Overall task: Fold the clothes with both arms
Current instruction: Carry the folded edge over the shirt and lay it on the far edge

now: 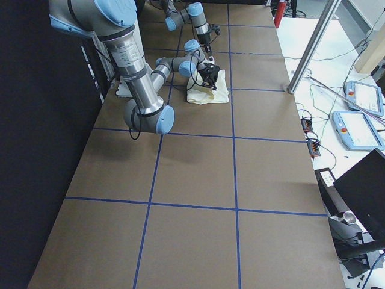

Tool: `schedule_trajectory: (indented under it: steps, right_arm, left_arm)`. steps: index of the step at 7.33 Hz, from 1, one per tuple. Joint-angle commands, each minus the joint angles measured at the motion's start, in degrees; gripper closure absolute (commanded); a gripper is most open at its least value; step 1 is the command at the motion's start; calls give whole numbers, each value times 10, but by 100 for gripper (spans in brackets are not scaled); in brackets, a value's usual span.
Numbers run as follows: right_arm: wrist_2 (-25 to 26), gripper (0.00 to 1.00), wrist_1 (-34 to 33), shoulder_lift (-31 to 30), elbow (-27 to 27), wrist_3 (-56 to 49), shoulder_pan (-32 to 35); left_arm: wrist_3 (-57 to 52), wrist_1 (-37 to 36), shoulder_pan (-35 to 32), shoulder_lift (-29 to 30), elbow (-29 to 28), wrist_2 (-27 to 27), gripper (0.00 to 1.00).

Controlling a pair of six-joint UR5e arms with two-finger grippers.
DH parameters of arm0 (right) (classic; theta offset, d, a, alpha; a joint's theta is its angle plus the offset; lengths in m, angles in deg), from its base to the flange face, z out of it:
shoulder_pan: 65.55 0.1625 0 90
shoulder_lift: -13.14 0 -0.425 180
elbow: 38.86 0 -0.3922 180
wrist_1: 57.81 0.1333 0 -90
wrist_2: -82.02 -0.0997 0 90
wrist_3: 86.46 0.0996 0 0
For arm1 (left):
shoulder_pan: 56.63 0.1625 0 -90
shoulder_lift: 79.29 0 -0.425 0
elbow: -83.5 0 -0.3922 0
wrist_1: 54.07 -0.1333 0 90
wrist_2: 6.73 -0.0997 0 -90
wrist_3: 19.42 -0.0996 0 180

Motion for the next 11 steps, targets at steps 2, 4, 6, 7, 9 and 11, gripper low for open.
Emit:
schedule_trajectory:
  steps: [2, 4, 6, 7, 9, 11]
  right_arm:
    - [0, 100, 4, 0, 14, -11, 7]
    - [3, 1, 7, 2, 31, -98, 11]
    - [-23, 0, 15, 3, 13, -168, 28]
    - [-32, 0, 13, 1, -14, -207, 27]
    - [-28, 0, 12, 4, -23, -277, -1]
    - [-20, 0, 11, 0, -17, -339, -33]
  left_arm:
    - [-1, 43, -1, 4, -49, -1, 100]
    - [-24, 43, -1, 1, -48, -1, 1]
    - [-112, 43, -21, -1, -24, 8, 0]
    - [-153, 43, -43, -2, -23, 53, 0]
    - [-166, 43, -52, -5, -22, 66, 0]
    - [-164, 43, -52, -6, -22, 66, 0]
